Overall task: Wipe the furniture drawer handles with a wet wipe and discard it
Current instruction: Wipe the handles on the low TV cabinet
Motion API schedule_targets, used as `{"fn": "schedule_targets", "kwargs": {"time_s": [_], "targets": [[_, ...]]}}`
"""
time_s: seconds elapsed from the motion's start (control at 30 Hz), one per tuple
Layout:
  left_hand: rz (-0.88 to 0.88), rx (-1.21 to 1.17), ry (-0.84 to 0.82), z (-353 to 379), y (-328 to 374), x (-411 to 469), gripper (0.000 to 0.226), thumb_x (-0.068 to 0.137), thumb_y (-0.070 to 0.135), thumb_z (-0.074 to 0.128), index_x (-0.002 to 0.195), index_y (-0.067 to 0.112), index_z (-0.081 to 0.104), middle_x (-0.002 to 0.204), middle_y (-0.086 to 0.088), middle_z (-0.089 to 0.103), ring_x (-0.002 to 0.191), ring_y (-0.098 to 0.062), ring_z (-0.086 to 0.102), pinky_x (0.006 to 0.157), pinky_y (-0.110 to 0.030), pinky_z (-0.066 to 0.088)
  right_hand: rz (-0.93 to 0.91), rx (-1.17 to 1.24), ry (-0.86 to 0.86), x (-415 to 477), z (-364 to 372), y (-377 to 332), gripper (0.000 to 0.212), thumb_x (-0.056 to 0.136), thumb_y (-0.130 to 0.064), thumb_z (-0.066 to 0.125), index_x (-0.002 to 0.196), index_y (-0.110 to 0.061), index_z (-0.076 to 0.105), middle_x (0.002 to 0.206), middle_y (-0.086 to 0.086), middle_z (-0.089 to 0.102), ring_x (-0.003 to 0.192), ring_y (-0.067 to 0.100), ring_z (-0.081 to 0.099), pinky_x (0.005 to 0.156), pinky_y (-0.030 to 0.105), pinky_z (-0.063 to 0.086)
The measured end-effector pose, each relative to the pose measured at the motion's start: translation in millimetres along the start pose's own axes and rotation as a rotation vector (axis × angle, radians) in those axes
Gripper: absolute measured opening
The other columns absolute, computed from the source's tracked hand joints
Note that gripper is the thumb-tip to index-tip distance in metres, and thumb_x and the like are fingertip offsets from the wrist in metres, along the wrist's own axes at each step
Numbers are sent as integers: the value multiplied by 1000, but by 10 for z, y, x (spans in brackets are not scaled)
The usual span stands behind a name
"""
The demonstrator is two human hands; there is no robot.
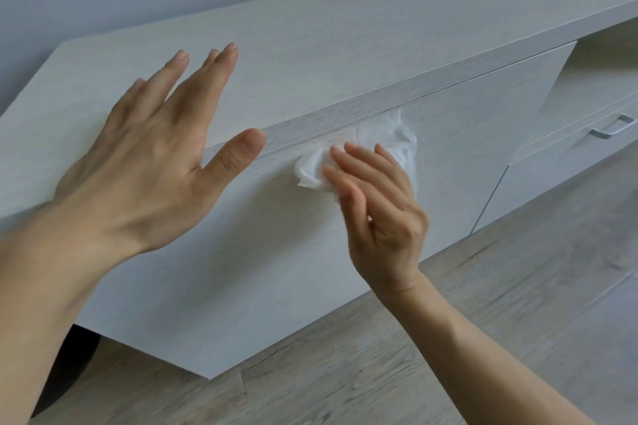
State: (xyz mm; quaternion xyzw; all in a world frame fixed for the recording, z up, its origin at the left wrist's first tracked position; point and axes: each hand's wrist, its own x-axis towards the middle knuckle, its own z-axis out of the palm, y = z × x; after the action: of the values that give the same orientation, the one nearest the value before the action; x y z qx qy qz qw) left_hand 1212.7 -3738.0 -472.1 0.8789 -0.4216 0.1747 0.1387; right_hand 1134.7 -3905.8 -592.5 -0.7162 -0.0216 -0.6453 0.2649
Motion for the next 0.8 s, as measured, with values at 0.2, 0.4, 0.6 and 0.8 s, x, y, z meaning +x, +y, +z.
{"fn": "schedule_targets", "kwargs": {"time_s": [0.2,0.4,0.6,0.8], "targets": [[12,0,-9,-25,26,1,82,80,80,2,148,36,0,140,23,11,138,-1,-8,110,-26,0,109,-103,48,-35,97,-9,18,88,-18,65,100,-6,71,107,8,68,110,23,57,105,48,38],[14,1,-22,-34,24,2,82,79,80,2,148,36,-2,150,14,19,140,-3,-5,111,-29,2,13,-152,34,8,-41,204,24,83,-26,74,98,-6,72,104,6,69,104,23,59,102,44,42],[10,7,-19,-24,17,1,81,79,80,3,148,37,-3,152,7,21,140,0,-6,111,-27,2,-5,-94,-5,-46,169,22,17,87,-18,68,102,-8,71,115,8,64,113,25,57,109,43,34],[16,15,8,-13,17,1,81,80,79,3,148,35,0,149,13,19,138,-3,-4,112,-32,4,21,-137,34,-53,-99,315,30,85,-21,71,110,-5,64,119,17,59,119,34,50,96,55,46]]}}
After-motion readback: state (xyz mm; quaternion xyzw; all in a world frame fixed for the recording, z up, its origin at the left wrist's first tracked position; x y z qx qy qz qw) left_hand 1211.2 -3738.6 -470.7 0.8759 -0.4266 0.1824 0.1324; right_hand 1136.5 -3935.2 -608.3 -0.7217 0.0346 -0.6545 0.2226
